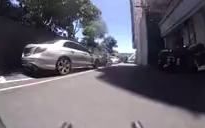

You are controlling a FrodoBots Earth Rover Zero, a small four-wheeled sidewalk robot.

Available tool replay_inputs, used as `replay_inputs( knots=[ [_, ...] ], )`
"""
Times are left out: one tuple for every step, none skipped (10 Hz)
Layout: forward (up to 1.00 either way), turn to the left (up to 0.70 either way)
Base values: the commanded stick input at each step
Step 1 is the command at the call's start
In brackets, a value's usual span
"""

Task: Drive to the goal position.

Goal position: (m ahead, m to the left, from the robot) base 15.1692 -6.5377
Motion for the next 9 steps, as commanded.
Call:
replay_inputs(
  knots=[
    [0.45,0.0],
    [0.45,0.01],
    [0.45,0.1],
    [0.45,0.27],
    [0.45,0.2],
    [0.45,0.0],
    [0.45,0.0],
    [0.45,0.0],
    [0.45,0.0]
  ],
)
